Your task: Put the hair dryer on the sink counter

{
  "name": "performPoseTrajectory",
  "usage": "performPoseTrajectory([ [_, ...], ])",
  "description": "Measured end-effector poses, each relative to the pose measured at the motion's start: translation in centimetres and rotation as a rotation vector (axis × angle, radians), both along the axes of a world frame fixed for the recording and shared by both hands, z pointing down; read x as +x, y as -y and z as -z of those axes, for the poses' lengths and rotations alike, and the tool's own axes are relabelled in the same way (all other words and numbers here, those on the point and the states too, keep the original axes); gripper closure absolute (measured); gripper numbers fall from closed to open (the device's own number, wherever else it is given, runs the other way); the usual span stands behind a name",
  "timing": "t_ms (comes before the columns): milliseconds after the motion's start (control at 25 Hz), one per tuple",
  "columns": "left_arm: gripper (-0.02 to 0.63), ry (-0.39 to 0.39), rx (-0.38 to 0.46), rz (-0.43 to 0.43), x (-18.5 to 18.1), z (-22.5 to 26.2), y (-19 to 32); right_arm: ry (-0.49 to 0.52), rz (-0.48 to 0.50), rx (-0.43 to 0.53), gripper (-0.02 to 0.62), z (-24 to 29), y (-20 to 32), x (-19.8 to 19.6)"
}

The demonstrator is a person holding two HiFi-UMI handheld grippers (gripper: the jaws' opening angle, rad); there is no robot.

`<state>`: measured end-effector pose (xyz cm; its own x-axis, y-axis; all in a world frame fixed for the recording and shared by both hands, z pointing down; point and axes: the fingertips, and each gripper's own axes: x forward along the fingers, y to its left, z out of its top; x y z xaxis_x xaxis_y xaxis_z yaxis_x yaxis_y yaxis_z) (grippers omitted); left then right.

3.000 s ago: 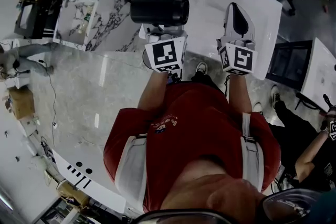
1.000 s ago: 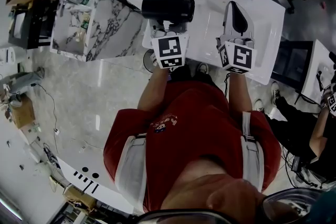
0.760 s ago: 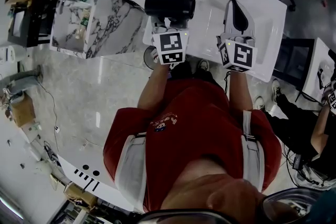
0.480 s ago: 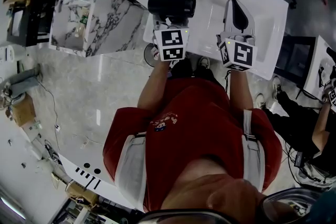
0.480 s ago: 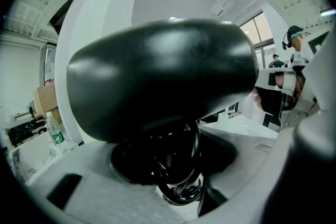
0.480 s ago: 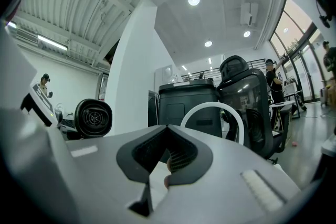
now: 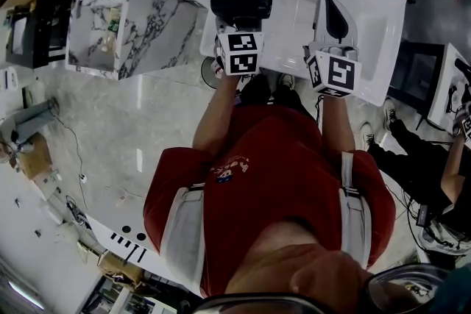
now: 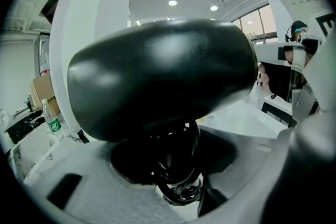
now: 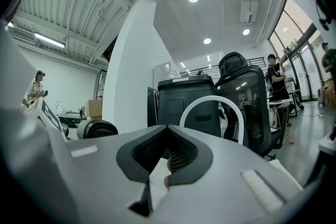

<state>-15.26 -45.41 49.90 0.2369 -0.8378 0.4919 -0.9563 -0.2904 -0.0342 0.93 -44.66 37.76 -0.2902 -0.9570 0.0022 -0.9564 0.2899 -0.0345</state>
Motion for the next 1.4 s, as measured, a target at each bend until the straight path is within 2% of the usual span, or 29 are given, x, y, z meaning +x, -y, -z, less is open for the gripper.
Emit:
performPoseTrajectory([
  [560, 0.408, 0.024, -0.155, -0.038, -0.1, -6.7, 1.0, -0.001, -0.034, -0.036, 0.595, -1.9, 1.2, 0.0],
  [1400, 0.408, 0.071, -0.202, -0.083, 1.6, -9.6, 3.5, 0.008, -0.06, -0.052, 0.595, -2.9, 1.9, 1.0],
])
